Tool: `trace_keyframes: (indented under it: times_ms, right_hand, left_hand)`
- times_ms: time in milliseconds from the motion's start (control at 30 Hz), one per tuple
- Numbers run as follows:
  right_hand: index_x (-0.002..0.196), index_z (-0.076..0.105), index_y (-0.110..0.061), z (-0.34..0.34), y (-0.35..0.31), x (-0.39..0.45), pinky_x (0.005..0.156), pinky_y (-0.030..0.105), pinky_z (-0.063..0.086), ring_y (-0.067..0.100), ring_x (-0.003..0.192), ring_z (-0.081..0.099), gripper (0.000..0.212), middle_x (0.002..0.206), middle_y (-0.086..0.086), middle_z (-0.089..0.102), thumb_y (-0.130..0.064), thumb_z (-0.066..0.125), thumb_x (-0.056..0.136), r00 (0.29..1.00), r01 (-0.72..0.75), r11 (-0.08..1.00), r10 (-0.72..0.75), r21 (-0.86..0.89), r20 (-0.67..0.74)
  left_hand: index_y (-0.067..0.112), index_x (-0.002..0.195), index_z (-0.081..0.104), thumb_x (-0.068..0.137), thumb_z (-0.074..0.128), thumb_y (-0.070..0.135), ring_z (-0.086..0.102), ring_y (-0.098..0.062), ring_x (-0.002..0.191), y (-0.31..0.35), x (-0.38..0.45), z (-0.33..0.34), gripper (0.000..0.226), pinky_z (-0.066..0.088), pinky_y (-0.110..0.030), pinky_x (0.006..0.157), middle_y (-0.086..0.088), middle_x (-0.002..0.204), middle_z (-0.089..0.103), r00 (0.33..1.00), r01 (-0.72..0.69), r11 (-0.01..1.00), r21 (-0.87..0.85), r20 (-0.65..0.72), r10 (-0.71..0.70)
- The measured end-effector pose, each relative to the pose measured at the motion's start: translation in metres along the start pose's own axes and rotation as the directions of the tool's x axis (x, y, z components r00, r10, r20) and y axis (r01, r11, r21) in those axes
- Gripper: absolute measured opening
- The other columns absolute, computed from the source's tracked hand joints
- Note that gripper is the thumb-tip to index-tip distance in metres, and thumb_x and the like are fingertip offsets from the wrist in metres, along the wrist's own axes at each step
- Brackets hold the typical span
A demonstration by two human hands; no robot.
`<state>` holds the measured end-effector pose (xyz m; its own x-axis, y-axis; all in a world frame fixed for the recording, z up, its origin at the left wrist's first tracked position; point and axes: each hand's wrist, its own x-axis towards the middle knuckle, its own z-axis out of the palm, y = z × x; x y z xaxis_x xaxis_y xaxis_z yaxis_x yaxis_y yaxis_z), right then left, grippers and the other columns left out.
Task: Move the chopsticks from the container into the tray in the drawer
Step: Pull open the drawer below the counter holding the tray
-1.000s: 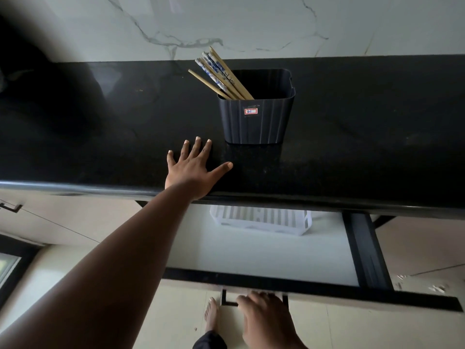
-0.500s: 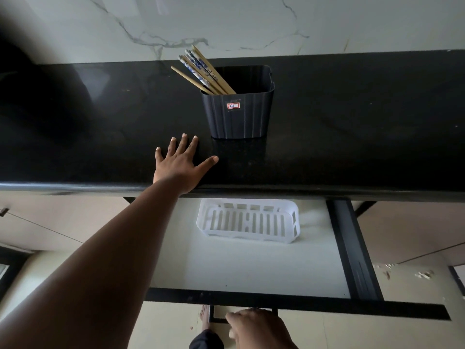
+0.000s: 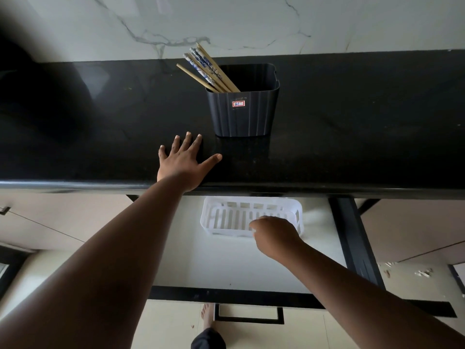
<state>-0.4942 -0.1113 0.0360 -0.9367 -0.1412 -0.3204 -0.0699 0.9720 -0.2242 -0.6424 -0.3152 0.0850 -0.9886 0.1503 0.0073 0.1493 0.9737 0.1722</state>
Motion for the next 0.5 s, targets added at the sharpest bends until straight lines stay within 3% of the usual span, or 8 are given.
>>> trace_keyframes:
  times_ms: [67,167,267,333,400,500]
  right_hand:
    - [0.094,0.063,-0.014,0.010,0.004,0.003,0.071,0.033,0.052,0.027,0.093,0.064,0.029,0.100,0.005,0.067,0.003,0.042,0.084,0.999,-0.016,1.000,0.015,0.016,0.030]
    - [0.115,0.065,-0.014,0.017,0.008,0.004,0.080,0.037,0.056,0.027,0.099,0.065,0.047,0.111,0.008,0.069,0.007,0.039,0.082,0.999,-0.020,0.999,0.019,0.031,0.038]
    - [0.110,0.067,-0.016,0.017,0.008,0.002,0.076,0.036,0.057,0.026,0.093,0.066,0.043,0.104,0.006,0.069,0.005,0.040,0.084,0.996,-0.008,1.000,0.008,0.006,0.089]
    - [0.086,0.066,-0.021,0.017,0.008,-0.006,0.068,0.031,0.053,0.025,0.087,0.064,0.028,0.091,0.003,0.067,-0.005,0.044,0.089,0.994,0.015,0.999,-0.021,0.052,0.104]
    - [0.075,0.062,-0.022,0.015,0.011,-0.015,0.061,0.027,0.043,0.022,0.086,0.063,0.022,0.084,-0.001,0.066,-0.022,0.049,0.092,0.999,0.012,0.985,-0.019,0.172,0.039]
    - [0.107,0.069,-0.027,0.002,0.024,-0.019,0.074,0.027,0.047,0.018,0.104,0.062,0.023,0.111,-0.007,0.068,-0.034,0.051,0.094,0.963,-0.072,0.955,0.142,0.287,-0.228]
  left_hand:
    - [0.034,0.153,0.013,0.072,0.009,0.091,-0.004,-0.018,0.150,0.000,0.001,0.000,0.099,-0.003,-0.053,0.118,0.004,0.163,0.005,1.000,-0.002,1.000,-0.007,-0.010,0.002]
    - [0.034,0.153,0.013,0.074,0.011,0.089,-0.003,-0.019,0.150,-0.001,0.000,0.000,0.097,-0.003,-0.053,0.118,0.004,0.163,0.006,1.000,-0.006,1.000,-0.001,0.005,0.006]
    - [0.030,0.153,0.017,0.084,0.016,0.079,0.000,-0.020,0.150,-0.001,-0.003,-0.002,0.085,-0.003,-0.051,0.118,0.003,0.163,0.010,0.997,-0.056,0.997,-0.047,-0.055,0.053]
    - [0.025,0.151,0.024,0.093,0.022,0.064,0.005,-0.020,0.150,0.001,-0.016,-0.001,0.071,-0.002,-0.048,0.120,0.000,0.162,0.016,0.964,-0.175,0.982,-0.072,-0.216,0.156]
    - [0.021,0.149,0.031,0.096,0.032,0.051,0.006,-0.022,0.150,0.001,-0.044,0.008,0.061,-0.001,-0.046,0.121,-0.005,0.161,0.018,0.895,-0.339,0.938,-0.075,-0.333,0.297]
    - [0.019,0.143,0.038,0.093,0.044,0.046,0.019,-0.029,0.146,-0.010,-0.100,0.034,0.057,0.010,-0.049,0.119,-0.009,0.157,0.026,0.812,-0.539,0.837,-0.092,-0.321,0.488]
